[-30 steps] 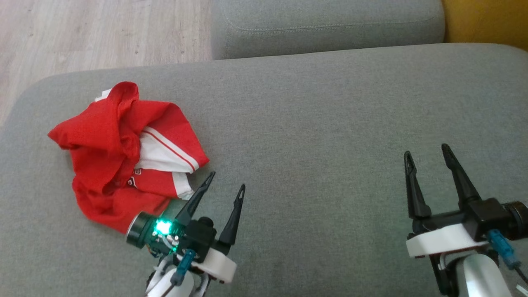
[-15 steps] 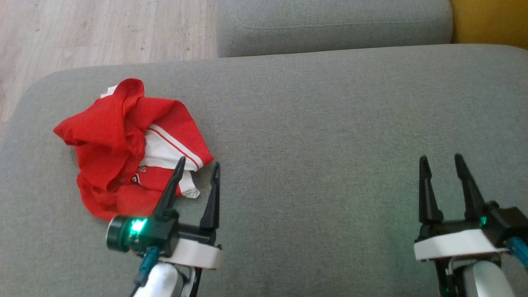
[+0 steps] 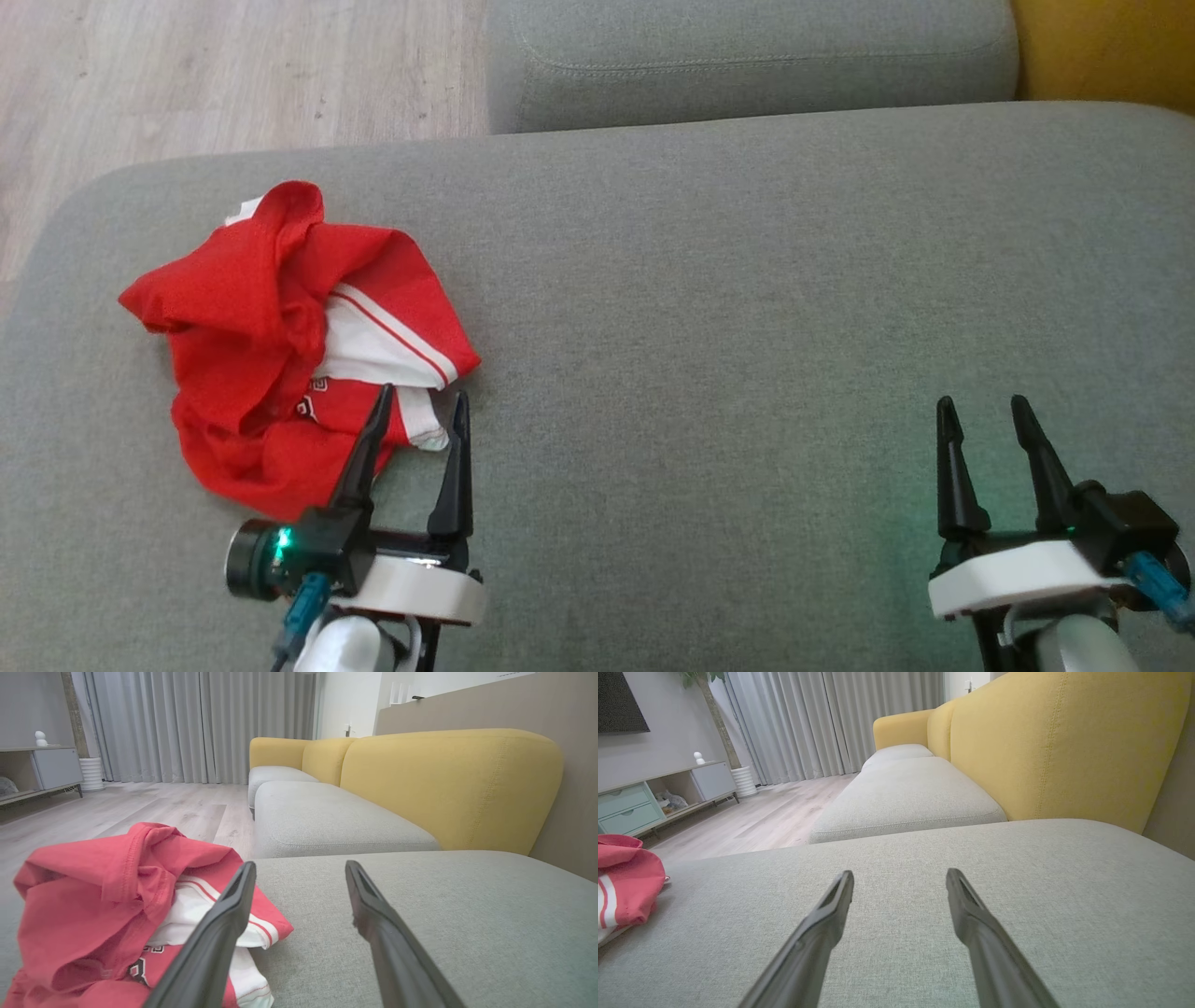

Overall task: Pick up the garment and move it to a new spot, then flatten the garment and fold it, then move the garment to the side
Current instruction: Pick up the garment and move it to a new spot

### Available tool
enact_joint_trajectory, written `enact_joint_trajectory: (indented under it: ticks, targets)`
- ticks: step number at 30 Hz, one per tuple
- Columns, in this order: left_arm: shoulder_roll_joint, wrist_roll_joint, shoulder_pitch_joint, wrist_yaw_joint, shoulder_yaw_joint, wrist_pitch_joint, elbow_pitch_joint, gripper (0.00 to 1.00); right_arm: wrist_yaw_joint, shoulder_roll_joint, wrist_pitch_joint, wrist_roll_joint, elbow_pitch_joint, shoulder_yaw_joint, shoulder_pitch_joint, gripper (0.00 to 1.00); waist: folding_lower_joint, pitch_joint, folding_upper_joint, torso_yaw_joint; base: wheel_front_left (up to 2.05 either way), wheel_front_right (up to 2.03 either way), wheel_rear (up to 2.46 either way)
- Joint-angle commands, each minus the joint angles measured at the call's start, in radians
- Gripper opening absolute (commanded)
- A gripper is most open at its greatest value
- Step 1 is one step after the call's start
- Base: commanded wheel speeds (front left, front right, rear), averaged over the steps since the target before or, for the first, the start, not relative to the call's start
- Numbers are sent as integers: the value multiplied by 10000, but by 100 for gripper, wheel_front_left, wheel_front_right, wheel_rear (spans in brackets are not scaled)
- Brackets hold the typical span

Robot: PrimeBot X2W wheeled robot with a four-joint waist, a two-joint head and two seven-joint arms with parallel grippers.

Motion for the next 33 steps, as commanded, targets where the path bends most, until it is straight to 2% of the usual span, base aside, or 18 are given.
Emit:
enact_joint_trajectory:
  ticks: [1, 11, 33]
  targets:
    - [-40, 116, -270, -91, 415, -95, -247, 100, -7, -102, -109, -7, -326, 274, -432, 100, 0, 13, 0, 7, 0, 0, 0]
    - [-195, 412, -311, -400, 737, -95, -134, 100, -7, -102, -109, 10, -564, 351, -399, 100, 0, 50, 0, 376, 0, 0, 0]
    - [-258, 693, 83, -579, 1542, -95, 188, 100, -7, -102, -109, 142, -386, 1287, -58, 100, 0, -423, 0, 2526, 0, 0, 0]
